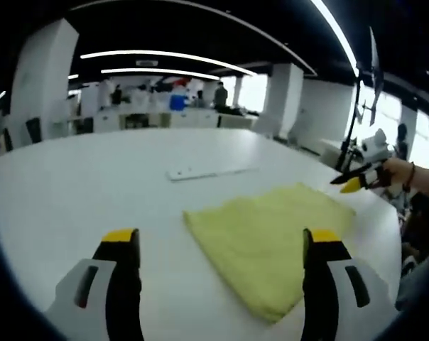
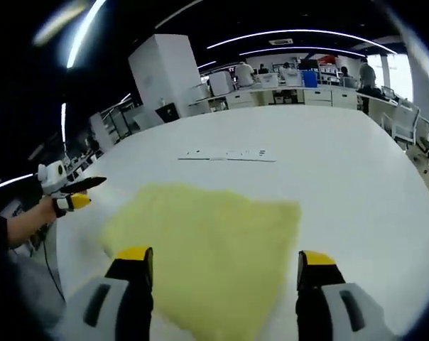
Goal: Fold the garment on the visible template until the final outline fits inside the template.
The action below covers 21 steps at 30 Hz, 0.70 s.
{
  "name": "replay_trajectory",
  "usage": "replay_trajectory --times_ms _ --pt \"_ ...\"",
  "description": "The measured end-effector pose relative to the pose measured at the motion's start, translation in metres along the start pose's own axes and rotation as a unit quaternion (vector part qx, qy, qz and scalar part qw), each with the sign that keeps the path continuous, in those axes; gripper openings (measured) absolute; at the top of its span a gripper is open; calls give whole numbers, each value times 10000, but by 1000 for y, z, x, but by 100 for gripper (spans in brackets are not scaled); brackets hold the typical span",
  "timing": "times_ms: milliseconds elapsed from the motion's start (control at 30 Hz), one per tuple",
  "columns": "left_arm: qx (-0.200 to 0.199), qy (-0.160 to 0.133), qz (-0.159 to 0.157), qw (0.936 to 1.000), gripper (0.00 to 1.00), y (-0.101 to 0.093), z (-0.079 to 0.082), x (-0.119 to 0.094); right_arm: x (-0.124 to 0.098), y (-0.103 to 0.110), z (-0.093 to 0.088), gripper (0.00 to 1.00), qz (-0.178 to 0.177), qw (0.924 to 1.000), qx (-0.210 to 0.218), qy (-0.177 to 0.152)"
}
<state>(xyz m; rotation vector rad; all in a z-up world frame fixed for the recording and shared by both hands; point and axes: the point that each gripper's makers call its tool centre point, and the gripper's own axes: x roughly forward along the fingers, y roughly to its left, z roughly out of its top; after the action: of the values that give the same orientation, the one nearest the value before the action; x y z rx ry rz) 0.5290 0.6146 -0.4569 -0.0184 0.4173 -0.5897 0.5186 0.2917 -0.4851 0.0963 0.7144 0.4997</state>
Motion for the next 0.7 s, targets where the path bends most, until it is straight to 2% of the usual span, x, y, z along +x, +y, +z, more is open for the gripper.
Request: replay_trajectory --times_ms 200,267,500,600,700 --pt "-13 161 -134 9998 84 -18 -22 -16 -15 3 -17 81 -90 10000 6 22" --pt "48 296 -145 9994 81 -22 -31 -21 -19 4 -22 79 -111 9999 29 -12" --pt "53 378 -235 9990 57 -35 -49 -32 -28 7 -37 73 -84 9999 103 -58" --pt "-18 507 -243 9984 48 -39 -60 -33 -31 12 -44 68 -11 9999 128 -21" --pt "-16 618 -294 9977 45 -44 -67 -35 -35 13 -51 62 -48 9998 211 33"
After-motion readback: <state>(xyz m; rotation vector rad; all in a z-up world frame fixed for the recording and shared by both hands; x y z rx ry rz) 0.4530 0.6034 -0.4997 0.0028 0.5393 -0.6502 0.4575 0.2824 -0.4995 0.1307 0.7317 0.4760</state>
